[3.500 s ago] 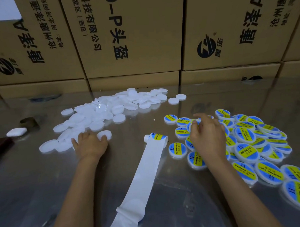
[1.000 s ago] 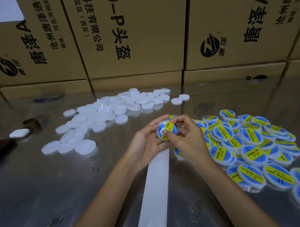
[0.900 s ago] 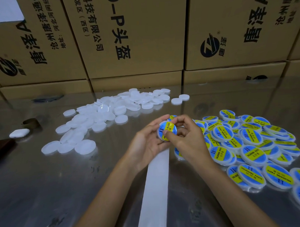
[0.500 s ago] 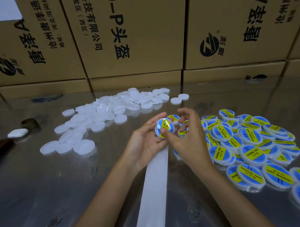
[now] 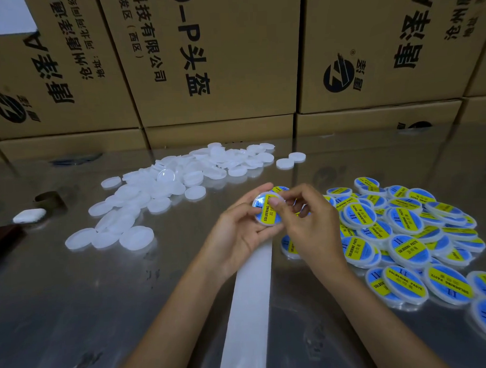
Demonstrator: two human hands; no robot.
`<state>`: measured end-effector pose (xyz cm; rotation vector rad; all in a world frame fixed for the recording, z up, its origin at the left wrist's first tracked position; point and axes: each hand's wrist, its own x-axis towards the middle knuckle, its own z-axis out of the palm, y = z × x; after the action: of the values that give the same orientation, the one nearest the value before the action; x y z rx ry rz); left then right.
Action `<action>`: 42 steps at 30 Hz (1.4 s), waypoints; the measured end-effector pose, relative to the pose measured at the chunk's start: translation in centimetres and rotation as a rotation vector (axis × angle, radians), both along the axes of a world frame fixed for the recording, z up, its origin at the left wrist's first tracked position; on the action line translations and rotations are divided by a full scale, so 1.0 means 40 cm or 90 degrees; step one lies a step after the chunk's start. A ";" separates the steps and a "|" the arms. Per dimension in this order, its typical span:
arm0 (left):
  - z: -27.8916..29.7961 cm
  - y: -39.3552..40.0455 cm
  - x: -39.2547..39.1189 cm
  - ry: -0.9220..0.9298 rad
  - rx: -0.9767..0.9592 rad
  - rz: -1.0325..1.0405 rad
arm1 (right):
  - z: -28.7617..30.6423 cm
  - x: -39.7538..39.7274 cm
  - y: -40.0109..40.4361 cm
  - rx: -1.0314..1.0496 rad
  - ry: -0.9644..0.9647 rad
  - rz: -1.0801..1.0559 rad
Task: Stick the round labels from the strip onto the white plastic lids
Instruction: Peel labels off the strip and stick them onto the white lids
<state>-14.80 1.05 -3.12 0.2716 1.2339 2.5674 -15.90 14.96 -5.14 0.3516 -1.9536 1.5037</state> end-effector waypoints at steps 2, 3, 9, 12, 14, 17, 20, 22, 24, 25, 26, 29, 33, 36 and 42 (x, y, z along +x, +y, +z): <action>-0.005 0.000 0.000 0.016 -0.025 0.005 | 0.002 -0.001 0.005 -0.021 -0.001 0.003; -0.008 0.001 0.000 0.025 -0.038 0.010 | 0.001 -0.001 0.007 -0.029 -0.005 0.006; -0.016 0.004 -0.005 0.032 -0.081 0.118 | -0.003 0.001 0.004 -0.005 -0.027 0.031; -0.021 -0.006 -0.013 -0.011 -0.092 0.191 | -0.006 0.006 -0.008 0.070 -0.056 0.074; -0.025 -0.009 -0.017 -0.020 -0.119 0.204 | -0.009 0.006 -0.009 0.096 -0.074 0.087; -0.029 -0.009 -0.018 -0.004 -0.116 0.173 | -0.007 0.003 0.001 0.077 -0.080 0.081; -0.031 -0.013 -0.019 0.032 -0.086 0.101 | -0.003 -0.006 0.007 0.045 -0.094 0.056; -0.031 -0.016 -0.019 0.046 -0.066 0.045 | -0.002 -0.013 0.010 0.001 -0.105 0.042; -0.033 -0.016 -0.018 0.064 -0.064 -0.002 | -0.004 -0.018 0.017 -0.041 -0.112 0.033; -0.035 -0.016 -0.017 0.075 -0.072 -0.018 | -0.006 -0.020 0.021 -0.052 -0.115 0.028; -0.037 -0.014 -0.016 0.087 -0.089 -0.025 | -0.007 -0.020 0.024 -0.056 -0.120 0.020; -0.044 -0.008 -0.017 0.111 -0.159 0.027 | -0.011 -0.020 0.023 -0.043 -0.125 0.016; -0.049 -0.007 -0.019 0.104 -0.222 0.167 | -0.009 -0.013 0.016 -0.023 -0.104 0.088; -0.049 -0.016 -0.020 0.066 -0.200 0.230 | -0.010 -0.004 0.006 0.002 -0.109 0.173; -0.046 -0.013 -0.027 -0.002 -0.189 0.237 | -0.027 -0.005 -0.009 0.052 -0.137 0.178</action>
<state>-15.90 0.52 -4.95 -0.0293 1.7828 2.6203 -16.08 14.59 -6.23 0.5371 -2.2110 1.6996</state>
